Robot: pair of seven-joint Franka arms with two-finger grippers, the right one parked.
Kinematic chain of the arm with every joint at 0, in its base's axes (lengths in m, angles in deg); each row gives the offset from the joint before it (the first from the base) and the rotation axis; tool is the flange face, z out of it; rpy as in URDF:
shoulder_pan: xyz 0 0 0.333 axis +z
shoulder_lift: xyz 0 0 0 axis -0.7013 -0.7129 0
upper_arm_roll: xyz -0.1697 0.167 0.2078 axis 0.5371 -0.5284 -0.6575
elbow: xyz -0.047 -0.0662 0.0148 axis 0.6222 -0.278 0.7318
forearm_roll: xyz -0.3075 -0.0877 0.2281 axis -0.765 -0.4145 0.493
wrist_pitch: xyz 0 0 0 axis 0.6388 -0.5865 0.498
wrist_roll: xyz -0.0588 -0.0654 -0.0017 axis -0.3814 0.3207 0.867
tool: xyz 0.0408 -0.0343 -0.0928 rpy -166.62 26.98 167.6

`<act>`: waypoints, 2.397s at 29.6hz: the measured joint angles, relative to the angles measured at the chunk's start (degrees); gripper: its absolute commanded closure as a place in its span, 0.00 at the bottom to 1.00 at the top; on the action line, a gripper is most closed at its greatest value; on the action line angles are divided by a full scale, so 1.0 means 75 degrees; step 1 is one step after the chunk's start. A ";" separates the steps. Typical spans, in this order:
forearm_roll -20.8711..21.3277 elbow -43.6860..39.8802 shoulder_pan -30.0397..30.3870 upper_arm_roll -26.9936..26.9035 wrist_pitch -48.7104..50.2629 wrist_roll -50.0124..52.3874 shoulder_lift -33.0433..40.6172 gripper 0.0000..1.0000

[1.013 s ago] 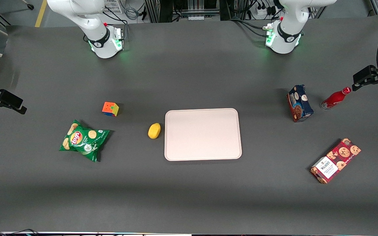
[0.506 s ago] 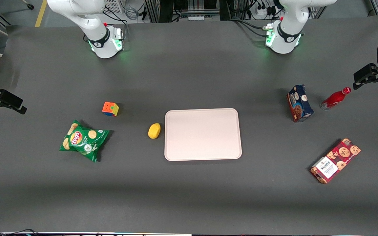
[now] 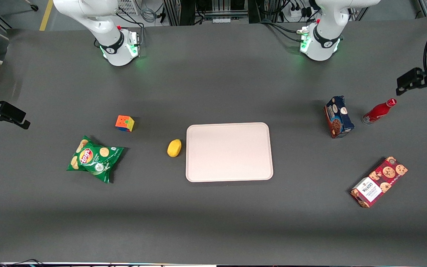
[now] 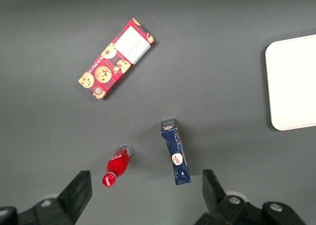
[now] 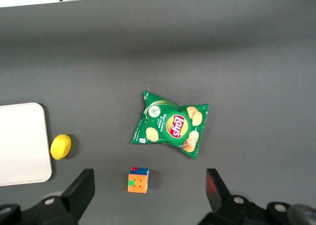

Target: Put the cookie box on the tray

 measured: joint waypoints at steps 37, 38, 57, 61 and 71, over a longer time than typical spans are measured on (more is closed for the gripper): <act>0.0151 0.5723 -0.0006 0.0075 -0.4748 0.1079 -0.0106 0.00; 0.0151 0.5855 -0.0007 0.0075 -0.5023 0.1091 -0.0182 0.00; 0.0150 0.6739 -0.0009 0.0075 -0.6870 0.1231 -0.0918 1.00; 0.0150 0.6698 -0.0009 0.0074 -0.6818 0.1232 -0.0898 1.00; 0.0149 0.4891 -0.0018 0.0196 -0.4257 0.1231 -0.0383 1.00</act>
